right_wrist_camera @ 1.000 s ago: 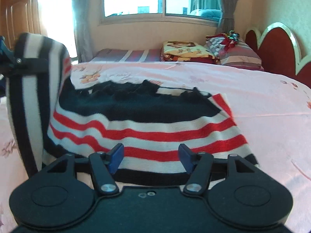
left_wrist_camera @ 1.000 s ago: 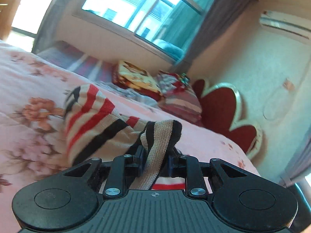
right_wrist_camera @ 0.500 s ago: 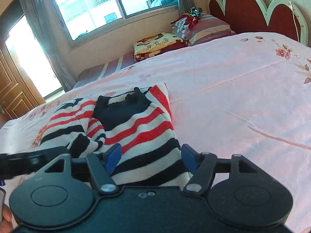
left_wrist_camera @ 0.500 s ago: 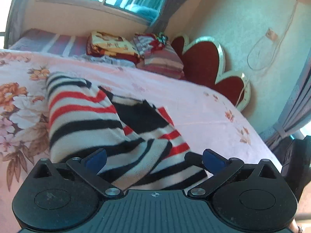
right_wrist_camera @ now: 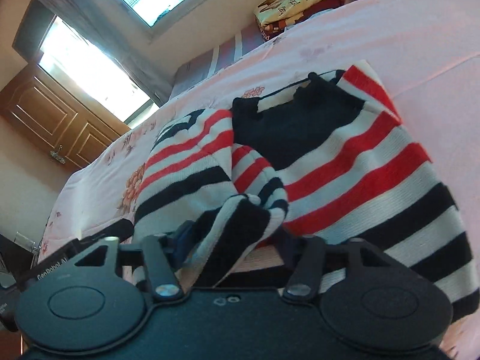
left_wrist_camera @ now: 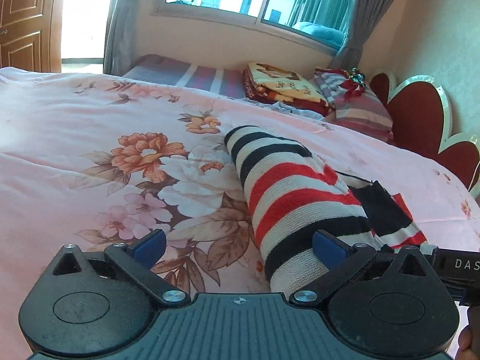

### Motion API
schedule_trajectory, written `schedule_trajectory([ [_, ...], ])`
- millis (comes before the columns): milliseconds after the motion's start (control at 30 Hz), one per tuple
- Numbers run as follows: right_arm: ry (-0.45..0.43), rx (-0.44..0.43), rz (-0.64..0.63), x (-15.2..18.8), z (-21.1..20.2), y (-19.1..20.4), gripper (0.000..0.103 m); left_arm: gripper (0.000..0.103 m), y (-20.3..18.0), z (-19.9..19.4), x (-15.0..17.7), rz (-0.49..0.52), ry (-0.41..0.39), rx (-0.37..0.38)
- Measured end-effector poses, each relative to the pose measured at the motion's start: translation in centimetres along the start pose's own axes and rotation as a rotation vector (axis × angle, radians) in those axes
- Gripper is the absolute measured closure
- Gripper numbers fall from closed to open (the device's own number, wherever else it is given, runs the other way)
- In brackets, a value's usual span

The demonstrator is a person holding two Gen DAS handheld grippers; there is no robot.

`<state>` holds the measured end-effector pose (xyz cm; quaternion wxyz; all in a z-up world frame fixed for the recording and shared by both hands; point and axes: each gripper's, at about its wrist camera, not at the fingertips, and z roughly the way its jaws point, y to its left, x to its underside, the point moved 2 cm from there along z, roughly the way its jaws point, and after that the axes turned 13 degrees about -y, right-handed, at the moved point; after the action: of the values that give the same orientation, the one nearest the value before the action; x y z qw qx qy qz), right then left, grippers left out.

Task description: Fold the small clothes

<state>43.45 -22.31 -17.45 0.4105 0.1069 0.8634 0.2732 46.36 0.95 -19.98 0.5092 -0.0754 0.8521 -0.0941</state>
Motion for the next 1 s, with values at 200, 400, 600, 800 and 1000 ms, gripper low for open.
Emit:
schedule_trajectory([
  [200, -0.217, -0.012, -0.195, -1.0, -3.9, 2.9, 0.089, 0.000, -1.1, 0.3, -1.0, -0.027, -0.021, 0.044],
  [400, -0.347, 0.124, -0.205, -2.2, -9.7, -1.2, 0.090, 0.000, -6.2, 0.3, 0.3, 0.067, -0.004, 0.168],
  [600, -0.203, 0.236, -0.064, 0.6, -8.5, -7.9, 0.082, 0.000, -8.9, 1.1, 2.5, 0.132, 0.043, 0.164],
  [800, -0.212, 0.215, -0.051, -0.7, -10.9, -7.6, 0.075, 0.000, -8.9, -0.9, 1.6, 0.174, 0.046, 0.191],
  [1000, -0.216, 0.155, 0.073, 0.7, -12.1, -9.0, 0.085, 0.000, -9.4, -3.3, 4.6, 0.316, 0.082, 0.245],
])
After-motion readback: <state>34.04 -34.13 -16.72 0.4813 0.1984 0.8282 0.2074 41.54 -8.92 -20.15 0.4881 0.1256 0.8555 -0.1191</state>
